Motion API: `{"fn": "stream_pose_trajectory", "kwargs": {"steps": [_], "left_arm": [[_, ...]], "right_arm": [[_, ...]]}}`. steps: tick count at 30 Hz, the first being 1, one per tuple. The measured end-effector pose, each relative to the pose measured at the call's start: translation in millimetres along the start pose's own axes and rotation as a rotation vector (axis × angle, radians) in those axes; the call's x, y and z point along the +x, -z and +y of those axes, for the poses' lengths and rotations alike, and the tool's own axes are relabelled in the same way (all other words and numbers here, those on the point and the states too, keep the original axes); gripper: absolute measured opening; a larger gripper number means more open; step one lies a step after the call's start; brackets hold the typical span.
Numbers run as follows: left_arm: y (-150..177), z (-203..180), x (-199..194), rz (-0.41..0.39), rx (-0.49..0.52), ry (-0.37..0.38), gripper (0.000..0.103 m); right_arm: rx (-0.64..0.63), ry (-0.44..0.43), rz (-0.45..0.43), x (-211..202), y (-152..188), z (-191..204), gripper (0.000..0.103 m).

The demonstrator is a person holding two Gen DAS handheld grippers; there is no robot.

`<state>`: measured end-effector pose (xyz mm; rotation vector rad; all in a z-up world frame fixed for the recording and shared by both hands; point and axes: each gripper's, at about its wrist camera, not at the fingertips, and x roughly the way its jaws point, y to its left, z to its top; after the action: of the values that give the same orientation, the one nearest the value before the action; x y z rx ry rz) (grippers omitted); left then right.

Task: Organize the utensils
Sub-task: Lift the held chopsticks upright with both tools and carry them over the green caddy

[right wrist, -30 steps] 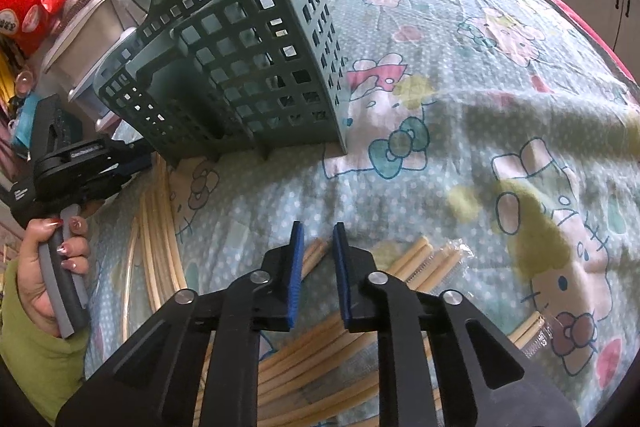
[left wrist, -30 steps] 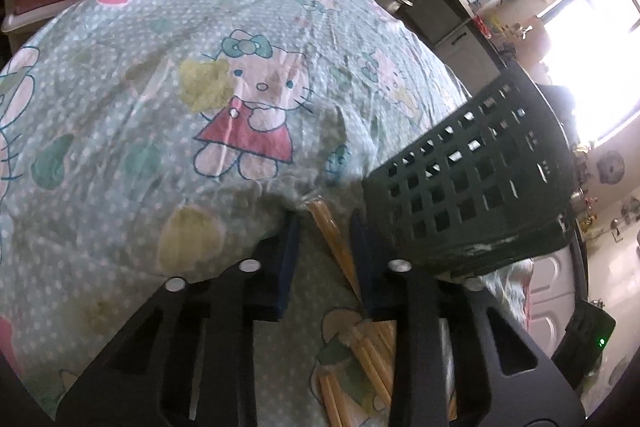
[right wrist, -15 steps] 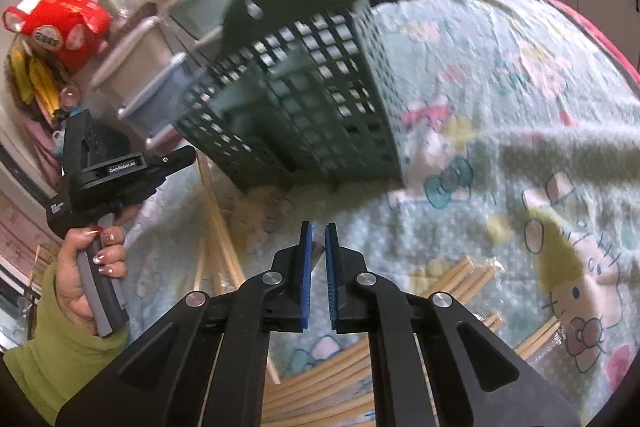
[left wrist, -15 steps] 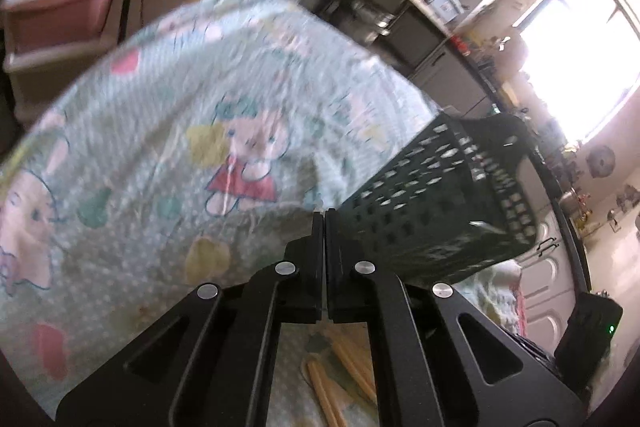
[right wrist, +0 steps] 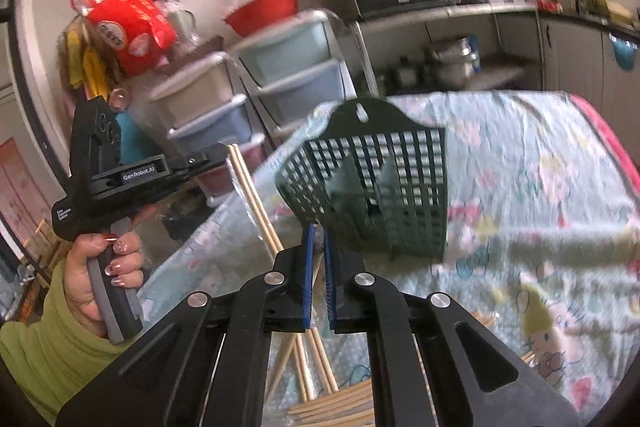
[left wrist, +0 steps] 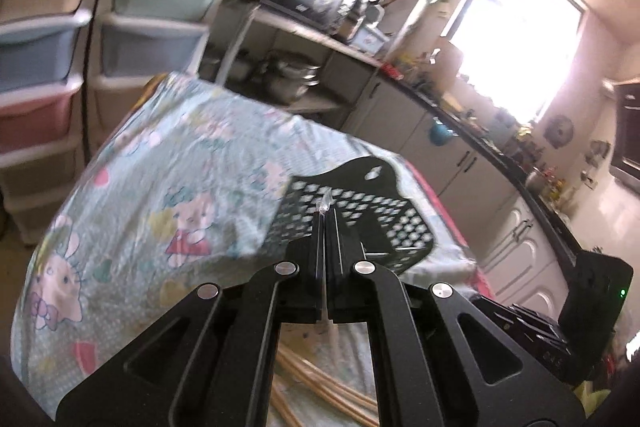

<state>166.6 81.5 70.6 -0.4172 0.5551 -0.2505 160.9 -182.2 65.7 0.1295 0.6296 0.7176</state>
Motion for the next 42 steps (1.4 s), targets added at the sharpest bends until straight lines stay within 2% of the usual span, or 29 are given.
{"fn": "stream_pose_trajectory", "kwargs": {"steps": [14, 22, 29, 42], "left_arm": [[-18, -56, -23, -0.058, 0.106, 0.112, 0.000], [-32, -82, -24, -0.079, 0.159, 0.139, 0.000], [-48, -95, -20, -0.101, 0.186, 0.138, 0.000], [-89, -101, -23, -0.185, 0.206, 0.070, 0.000]], "right_arm": [[-0.044, 0.027, -0.156, -45, -32, 7, 0.005], [-0.027, 0.054, -0.215, -60, -47, 1, 0.005], [-0.027, 0.073, -0.255, -68, -66, -2, 0.005], [-0.026, 0.109, -0.357, -74, -127, -9, 0.005]]}}
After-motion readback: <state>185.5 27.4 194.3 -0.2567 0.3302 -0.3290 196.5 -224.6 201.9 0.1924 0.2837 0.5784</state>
